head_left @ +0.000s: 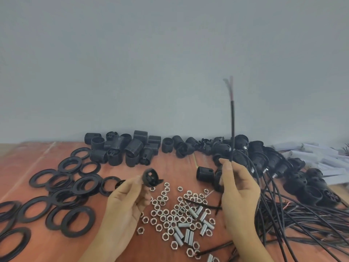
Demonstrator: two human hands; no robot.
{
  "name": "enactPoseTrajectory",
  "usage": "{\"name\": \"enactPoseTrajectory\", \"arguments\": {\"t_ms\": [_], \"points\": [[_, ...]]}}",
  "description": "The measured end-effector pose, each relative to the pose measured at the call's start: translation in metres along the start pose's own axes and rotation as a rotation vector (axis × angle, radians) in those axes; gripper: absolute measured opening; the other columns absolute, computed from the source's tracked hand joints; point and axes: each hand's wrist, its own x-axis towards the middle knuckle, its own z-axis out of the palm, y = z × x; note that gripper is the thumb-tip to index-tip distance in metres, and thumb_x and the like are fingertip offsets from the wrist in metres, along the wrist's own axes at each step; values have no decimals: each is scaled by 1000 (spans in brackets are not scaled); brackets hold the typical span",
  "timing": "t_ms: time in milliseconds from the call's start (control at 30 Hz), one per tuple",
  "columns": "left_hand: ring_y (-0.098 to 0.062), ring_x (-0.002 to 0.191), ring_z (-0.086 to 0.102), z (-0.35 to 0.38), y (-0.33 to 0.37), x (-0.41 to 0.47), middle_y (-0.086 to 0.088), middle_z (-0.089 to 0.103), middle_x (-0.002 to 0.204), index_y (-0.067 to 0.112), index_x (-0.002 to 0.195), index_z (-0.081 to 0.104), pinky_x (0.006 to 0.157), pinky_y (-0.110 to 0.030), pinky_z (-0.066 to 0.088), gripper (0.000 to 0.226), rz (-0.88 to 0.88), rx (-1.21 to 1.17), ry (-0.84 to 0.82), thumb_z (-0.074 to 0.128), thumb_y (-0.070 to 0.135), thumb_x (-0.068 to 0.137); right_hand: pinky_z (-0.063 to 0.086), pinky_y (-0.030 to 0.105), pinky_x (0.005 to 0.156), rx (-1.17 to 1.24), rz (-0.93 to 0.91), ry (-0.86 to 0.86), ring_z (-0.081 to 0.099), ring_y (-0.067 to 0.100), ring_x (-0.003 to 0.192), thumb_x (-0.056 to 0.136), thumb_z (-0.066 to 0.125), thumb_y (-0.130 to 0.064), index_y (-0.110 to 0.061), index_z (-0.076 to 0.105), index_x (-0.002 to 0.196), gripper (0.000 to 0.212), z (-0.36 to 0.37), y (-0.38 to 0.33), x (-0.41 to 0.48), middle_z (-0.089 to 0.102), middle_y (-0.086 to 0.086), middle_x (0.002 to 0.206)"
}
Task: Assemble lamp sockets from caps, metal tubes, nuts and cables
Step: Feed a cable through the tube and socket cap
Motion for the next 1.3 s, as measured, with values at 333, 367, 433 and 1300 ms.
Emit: {"name": "enactPoseTrajectory", "arguments": {"t_ms": [333, 367, 433, 1300], "points": [[-13, 63, 66, 10, -41, -6, -15, 71, 77, 9, 91, 79, 57, -20, 55, 24, -11, 241, -311, 67, 8, 70, 49, 20, 48, 253, 278, -25, 58, 15, 47, 88, 53, -47, -13, 62, 82, 36, 4, 1, -10, 68, 13, 61], [-13, 62, 66, 9, -42, -5, -15, 71, 76, 9, 90, 79, 57, -20, 55, 24, -11, 233, -300, 67, 7, 69, 51, 21, 50, 255, 257, -26, 61, 16, 49, 89, 53, -45, -17, 66, 80, 32, 5, 2, -11, 69, 14, 64], [-13, 61, 66, 10, -39, -5, -15, 72, 76, 9, 88, 79, 56, -20, 55, 24, -1, 235, -287, 67, 5, 68, 53, 21, 52, 237, 197, -19, 64, 18, 51, 91, 51, -44, -27, 70, 76, 29, 6, -1, -13, 70, 14, 66], [-20, 67, 69, 3, -48, 5, -22, 72, 77, 13, 90, 80, 60, -22, 56, 30, 210, 360, -339, 78, 17, 60, 55, 22, 52, 181, -7, 50, 67, 25, 51, 89, 50, -33, -27, 67, 78, 21, 10, -4, -22, 70, 14, 64]]}}
